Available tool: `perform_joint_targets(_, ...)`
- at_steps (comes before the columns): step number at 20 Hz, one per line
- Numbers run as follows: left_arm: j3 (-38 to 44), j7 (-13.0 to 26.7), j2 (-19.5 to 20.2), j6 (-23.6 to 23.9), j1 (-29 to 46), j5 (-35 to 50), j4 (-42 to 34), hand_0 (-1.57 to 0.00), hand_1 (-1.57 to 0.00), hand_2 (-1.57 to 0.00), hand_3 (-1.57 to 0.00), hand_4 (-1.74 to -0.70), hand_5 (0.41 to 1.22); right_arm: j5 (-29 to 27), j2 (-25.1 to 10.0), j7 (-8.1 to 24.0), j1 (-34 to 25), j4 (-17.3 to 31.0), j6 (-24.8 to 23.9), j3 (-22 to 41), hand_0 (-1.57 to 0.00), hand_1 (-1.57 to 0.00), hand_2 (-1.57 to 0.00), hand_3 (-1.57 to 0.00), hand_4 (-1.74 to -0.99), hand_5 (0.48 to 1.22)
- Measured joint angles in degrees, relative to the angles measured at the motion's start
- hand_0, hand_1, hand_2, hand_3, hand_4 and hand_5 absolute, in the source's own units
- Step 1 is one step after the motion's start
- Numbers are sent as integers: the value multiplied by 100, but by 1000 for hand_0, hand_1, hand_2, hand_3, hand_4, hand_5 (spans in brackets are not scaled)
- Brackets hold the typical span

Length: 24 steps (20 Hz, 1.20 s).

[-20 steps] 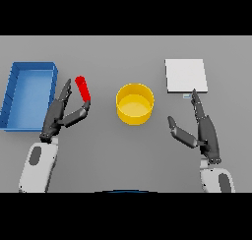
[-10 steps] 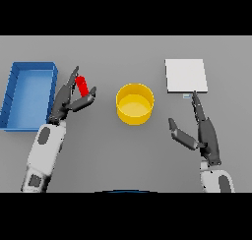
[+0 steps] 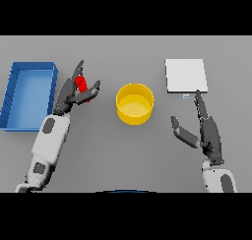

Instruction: Pick up the red beaker and tilt it to pour out 1 green nut into yellow bowl. Pick up the yellow bowl and place it on the metallic measuring scale.

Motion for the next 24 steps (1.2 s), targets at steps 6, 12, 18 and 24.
perform_joint_targets(6, 324, -145, -183, 282, -227, 214, 392, -662, -699, -733, -724, -1500, 941, 4, -44, -36, 58, -44, 4, -19, 1, 1, 1, 1, -1255, 644)
perform_joint_targets(12, 44, -115, -128, 336, -324, -32, 435, -1333, -1343, -1351, -1265, -1523, 1148, 12, 51, 98, -19, 18, -50, -4, 1, 1, 1, 1, -1259, 646)
perform_joint_targets(18, 139, -293, -230, 514, -282, 229, 233, -1509, -1511, -1513, -1491, -1664, 1128, -32, 26, 17, 81, -62, -22, -18, 1, 1, 1, 1, -1258, 646)
perform_joint_targets(24, -162, -81, -48, 624, -327, 236, -455, -1555, -1555, -1556, -1550, -1721, 1114, 110, 23, 3, 65, -47, -73, 37, 1, 1, 1, 1, -1262, 658)
